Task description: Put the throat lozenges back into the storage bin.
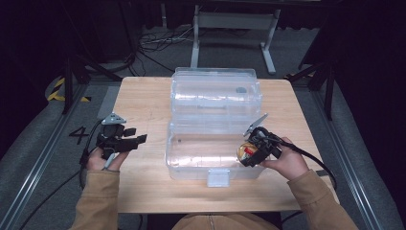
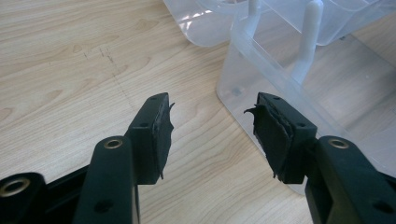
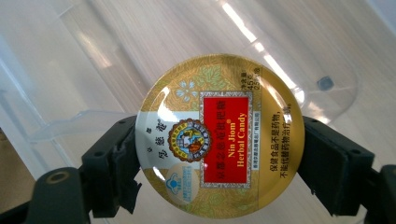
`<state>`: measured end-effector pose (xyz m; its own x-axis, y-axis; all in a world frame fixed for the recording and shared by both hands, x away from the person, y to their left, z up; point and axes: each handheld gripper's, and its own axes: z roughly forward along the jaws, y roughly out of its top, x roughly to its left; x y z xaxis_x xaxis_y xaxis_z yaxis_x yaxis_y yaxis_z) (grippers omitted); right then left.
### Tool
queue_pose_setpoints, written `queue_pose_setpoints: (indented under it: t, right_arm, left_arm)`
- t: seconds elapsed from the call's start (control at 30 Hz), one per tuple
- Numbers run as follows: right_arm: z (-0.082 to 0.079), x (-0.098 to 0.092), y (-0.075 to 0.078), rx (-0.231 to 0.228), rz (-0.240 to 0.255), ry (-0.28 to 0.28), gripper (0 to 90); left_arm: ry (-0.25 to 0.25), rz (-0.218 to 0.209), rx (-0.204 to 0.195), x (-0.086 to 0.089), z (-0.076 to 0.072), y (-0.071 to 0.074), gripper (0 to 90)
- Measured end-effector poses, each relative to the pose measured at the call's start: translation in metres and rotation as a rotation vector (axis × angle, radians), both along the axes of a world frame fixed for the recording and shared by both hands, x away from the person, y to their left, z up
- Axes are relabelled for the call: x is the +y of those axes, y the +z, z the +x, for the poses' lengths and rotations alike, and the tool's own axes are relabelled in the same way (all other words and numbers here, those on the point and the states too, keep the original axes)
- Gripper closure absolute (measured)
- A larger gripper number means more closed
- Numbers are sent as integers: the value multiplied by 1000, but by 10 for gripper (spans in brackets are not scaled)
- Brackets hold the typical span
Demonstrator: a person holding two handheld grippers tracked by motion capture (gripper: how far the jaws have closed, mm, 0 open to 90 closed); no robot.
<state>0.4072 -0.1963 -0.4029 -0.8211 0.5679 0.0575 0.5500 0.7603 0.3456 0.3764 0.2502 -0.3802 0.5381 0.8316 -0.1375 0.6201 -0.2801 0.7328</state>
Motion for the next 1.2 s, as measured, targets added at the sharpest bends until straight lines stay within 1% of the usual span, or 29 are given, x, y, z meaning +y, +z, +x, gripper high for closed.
queue_pose_setpoints:
  t: [0.13,0.33,0.43,0.53,0.7,1.03,1.2]
  right_arm:
    - [0,3,-4,-2,-29,-10,201]
    - [0,5,-8,9,-54,-34,201]
    - [1,6,-10,15,-69,-31,200]
    - [1,7,-12,21,-76,-31,200]
    - [1,8,-12,26,-80,-33,200]
    - [2,10,-12,39,-103,-43,200]
    - [2,10,-11,50,-110,-35,200]
  left_arm:
    - [4,-3,3,0,0,0,464]
    - [5,-5,3,0,0,0,464]
    - [4,-5,5,0,0,0,464]
    - [4,-5,5,0,0,0,464]
    - [6,-5,7,0,0,-1,463]
    - [6,-5,8,0,0,-1,463]
    - [4,-5,8,1,0,-1,463]
